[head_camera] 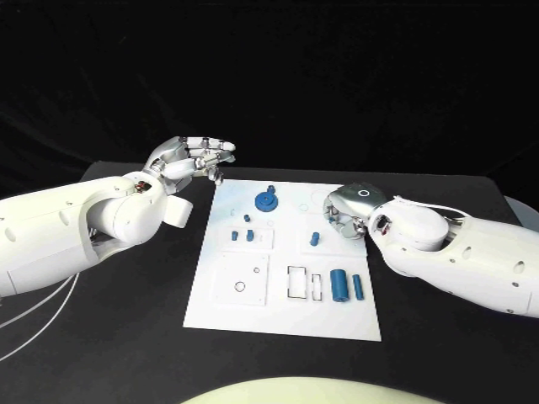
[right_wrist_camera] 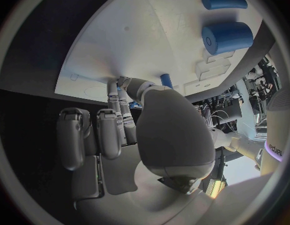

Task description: Assemble the parts on the task board

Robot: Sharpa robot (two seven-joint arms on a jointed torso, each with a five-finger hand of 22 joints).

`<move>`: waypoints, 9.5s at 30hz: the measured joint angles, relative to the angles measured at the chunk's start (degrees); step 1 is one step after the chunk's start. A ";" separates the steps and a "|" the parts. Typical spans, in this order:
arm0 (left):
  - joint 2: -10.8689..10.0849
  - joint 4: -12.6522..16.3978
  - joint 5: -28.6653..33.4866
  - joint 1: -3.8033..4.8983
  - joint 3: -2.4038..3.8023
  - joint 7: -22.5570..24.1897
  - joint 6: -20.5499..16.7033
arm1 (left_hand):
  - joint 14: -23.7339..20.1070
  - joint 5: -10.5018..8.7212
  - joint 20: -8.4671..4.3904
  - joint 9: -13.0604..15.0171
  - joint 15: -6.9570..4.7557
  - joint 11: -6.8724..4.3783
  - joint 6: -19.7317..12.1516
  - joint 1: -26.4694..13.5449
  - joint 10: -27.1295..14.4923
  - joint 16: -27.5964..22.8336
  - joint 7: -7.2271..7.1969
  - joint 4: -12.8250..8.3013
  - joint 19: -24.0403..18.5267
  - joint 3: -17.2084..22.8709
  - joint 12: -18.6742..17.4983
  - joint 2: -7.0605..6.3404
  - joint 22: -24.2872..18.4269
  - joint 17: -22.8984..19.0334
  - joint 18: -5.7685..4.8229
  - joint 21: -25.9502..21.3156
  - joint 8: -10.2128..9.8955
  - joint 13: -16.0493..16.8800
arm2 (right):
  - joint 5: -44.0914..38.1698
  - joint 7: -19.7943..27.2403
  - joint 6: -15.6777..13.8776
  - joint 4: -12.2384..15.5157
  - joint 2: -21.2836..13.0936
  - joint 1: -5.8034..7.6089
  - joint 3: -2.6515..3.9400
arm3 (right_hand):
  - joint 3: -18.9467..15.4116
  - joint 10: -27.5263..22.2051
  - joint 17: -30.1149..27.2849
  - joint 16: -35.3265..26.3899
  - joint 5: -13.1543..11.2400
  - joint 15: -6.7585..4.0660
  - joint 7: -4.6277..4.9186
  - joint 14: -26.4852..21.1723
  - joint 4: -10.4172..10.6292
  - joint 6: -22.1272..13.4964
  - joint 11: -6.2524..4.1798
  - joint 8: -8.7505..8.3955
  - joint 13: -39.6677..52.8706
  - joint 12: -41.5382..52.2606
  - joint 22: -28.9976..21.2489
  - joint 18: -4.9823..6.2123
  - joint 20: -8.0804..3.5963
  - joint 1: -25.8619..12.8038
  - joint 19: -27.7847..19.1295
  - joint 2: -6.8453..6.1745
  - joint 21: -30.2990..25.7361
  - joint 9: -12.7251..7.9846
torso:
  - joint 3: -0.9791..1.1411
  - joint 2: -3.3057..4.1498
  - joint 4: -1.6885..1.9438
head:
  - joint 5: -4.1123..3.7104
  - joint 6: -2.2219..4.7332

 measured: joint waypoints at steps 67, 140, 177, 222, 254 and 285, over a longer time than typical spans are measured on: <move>1.89 0.23 0.04 -0.05 -0.01 -0.34 0.02 | -0.20 0.00 0.01 -0.08 0.20 0.21 -0.20 0.00 -0.60 -0.22 0.20 0.00 0.00 0.00 0.24 0.00 -0.19 -0.15 -0.01 -0.27 0.00 0.09 | 4.36 1.32 -10.13 12.93 6.13 -6.51 0.40 | -0.17 1.42 0.01 -0.01 0.06 -0.19 -0.17 -0.20 -0.14 0.17 -0.78 0.24 -0.06 -0.12 0.01 0.02 -0.19 -0.84 0.21 0.34 1.70 0.22 | -0.23 -0.05 0.26 | 5.66 -1.66; 1.66 0.46 0.07 -0.04 -0.02 -0.65 0.01 | -0.41 0.00 0.01 -0.07 -0.01 0.21 -0.20 0.00 -0.60 -0.22 0.20 0.00 0.00 0.00 0.80 0.00 -0.28 -0.19 -0.01 -0.44 0.00 0.19 | 4.84 2.41 -6.15 8.45 9.14 -7.64 -0.32 | -1.83 -3.55 -2.72 -1.42 2.88 1.07 1.93 -0.19 1.20 -5.50 1.42 -3.98 -2.07 -4.22 0.01 0.03 0.55 -6.27 0.10 -3.26 -4.39 -1.49 | -0.22 -0.15 0.16 | 6.58 -2.98; 1.31 0.46 0.09 -0.05 -0.21 -0.84 0.02 | -0.41 0.00 0.01 -0.07 -0.01 0.00 -0.20 0.25 -0.81 -0.22 0.20 0.00 0.00 0.00 0.80 0.25 -0.27 -0.24 -0.01 -0.44 0.00 0.24 | 9.84 3.07 -1.16 13.08 -8.05 -0.18 1.12 | -9.34 -9.14 -4.95 -2.46 1.32 1.18 1.54 -0.08 2.23 -8.91 1.35 -5.86 -2.89 -3.67 -0.01 0.03 1.47 -7.24 -0.42 -3.64 -8.73 -1.93 | -0.04 -0.07 0.04 | 4.27 -1.02; 1.00 0.49 0.10 -0.04 -0.24 -1.06 0.05 | -0.41 0.00 0.01 -0.07 -0.01 0.21 -0.20 0.02 -1.01 -0.22 0.20 0.00 0.00 0.00 1.09 0.48 -0.31 -0.28 -0.01 -0.44 0.00 0.28 | 8.83 2.62 2.53 9.74 -3.47 -1.04 0.70 | -3.46 -1.26 -3.61 -1.56 -0.71 0.31 -0.13 -0.09 1.75 -1.06 -0.65 -2.30 -3.00 1.00 0.01 0.04 0.37 -3.08 0.01 0.50 -1.59 -1.24 | -0.14 -0.08 0.13 | 4.44 -1.68; 1.65 -0.31 0.28 -0.07 -0.24 -1.18 0.11 | -0.41 0.00 0.01 -0.07 -0.01 0.20 -0.20 0.02 -1.01 -0.22 0.20 0.00 0.00 0.00 1.09 0.48 -0.36 -0.27 -0.01 -0.67 0.00 0.32 | 13.76 2.02 -8.60 19.88 -5.01 -0.77 1.22 | -3.00 0.20 -3.63 -1.56 -1.31 -0.30 -0.70 -0.30 2.23 0.51 -1.20 -1.38 -2.81 1.38 -0.01 0.04 -0.30 -4.16 0.10 1.55 -0.73 -0.89 | -0.18 -0.26 0.14 | 5.22 -1.66; 2.72 -0.74 0.64 -0.17 -0.30 -1.21 0.31 | -0.41 0.00 0.01 -0.07 -0.01 0.20 -0.20 0.02 -1.00 -0.22 0.20 0.00 0.00 0.00 1.33 0.48 -0.42 -0.33 -0.01 -0.67 0.00 0.37 | 14.54 5.74 -10.20 12.66 9.23 -9.15 0.65 | -3.03 0.19 -3.64 -1.56 -0.55 -0.50 -0.82 -0.09 2.21 0.39 -1.19 -1.37 -2.83 1.38 0.02 0.04 -0.29 -4.12 0.10 1.57 -0.73 -0.89 | -0.19 -0.08 0.10 | 8.49 -2.22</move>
